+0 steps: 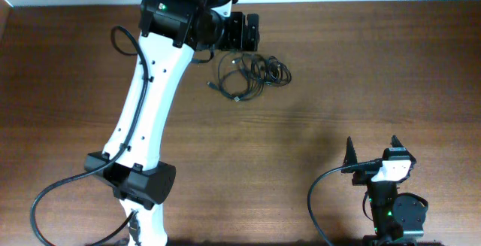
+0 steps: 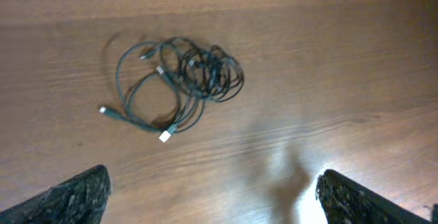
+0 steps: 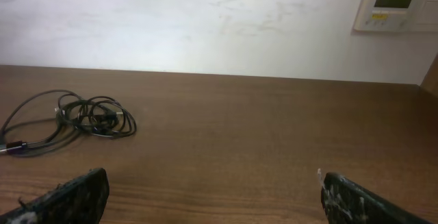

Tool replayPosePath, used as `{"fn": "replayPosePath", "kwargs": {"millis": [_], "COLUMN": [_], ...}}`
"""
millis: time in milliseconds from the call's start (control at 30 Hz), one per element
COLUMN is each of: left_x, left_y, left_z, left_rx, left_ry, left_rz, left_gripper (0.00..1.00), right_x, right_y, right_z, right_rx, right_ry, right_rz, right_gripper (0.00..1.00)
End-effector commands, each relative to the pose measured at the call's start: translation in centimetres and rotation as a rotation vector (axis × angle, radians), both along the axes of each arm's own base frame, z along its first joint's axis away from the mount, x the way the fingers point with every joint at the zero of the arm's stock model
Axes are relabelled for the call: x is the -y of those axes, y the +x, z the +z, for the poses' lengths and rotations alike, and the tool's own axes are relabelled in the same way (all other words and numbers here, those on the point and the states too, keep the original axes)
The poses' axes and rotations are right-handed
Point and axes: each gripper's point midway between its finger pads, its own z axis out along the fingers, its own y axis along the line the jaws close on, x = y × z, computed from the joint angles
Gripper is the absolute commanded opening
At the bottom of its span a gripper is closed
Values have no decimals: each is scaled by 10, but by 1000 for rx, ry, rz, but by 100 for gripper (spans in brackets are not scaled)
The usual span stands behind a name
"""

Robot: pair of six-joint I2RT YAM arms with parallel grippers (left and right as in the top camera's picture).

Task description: Untangle cables

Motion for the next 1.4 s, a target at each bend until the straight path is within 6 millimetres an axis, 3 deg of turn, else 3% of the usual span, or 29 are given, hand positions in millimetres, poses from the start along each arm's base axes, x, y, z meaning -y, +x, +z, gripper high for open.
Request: {"fn": "replayPosePath", "kwargs": {"millis": [0,67,100,167,200,233,267,300,367,400,467,567,633,733,800,867,1067,1133,1233,1367], "left_x": [-22,-35,-40,-42,-43,-43,-43,-43,-43,-43,-43,-43,-43,-43,-43,-43,-43,-43,-43,-43], "left_y": [-2,-6,-6,-5,-7,-8,-9,-9,-10,-10,-10,-10,-10,-10,-10,-10,-10,-10,-10,-10], "left_z": [-9,-13,-14,-14,-15,-16,-16,-16,-17,-17,-17,-17,-17,-17,-17,-17,-17,-17,-17,-17], "left_rx": [-13,-28,-30,-30,-38,-44,-46,-47,-52,-51,-51,-51,-51,-51,-51,-51,-51,-51,-51,-52], "left_ry": [112,179,200,201,204,207,207,207,209,209,209,209,210,209,209,210,210,209,210,210], "left_rz": [54,84,95,101,100,99,98,98,97,97,97,97,97,97,97,97,98,97,97,97], "left_gripper": [99,99,99,99,99,99,99,99,99,99,99,99,99,99,98,99,99,99,99,99], "right_x": [-14,-65,-95,-122,-124,-124,-114,-107,-71,-55,-43,-43,-43,-58,-70,-69,-71,-99,-132,-133], "right_y": [-1,-13,-30,-52,-55,-57,-60,-62,-67,-70,-80,-87,-69,-23,13,40,96,101,79,89], "right_z": [0,7,8,25,36,49,93,112,162,179,210,249,271,293,295,292,254,242,235,222], "right_rx": [6,30,32,107,154,222,432,522,734,787,845,865,774,552,324,113,-345,-404,-478,-545], "right_ry": [14,31,42,20,12,-17,-93,-115,-110,-87,-109,-186,-208,-210,-213,-169,-39,86,219,295], "right_rz": [82,390,591,794,813,811,731,673,426,324,240,212,209,313,407,424,461,633,878,873], "right_gripper": [98,98,98,98,98,98,98,99,98,98,98,98,98,98,98,98,98,98,98,98]}}
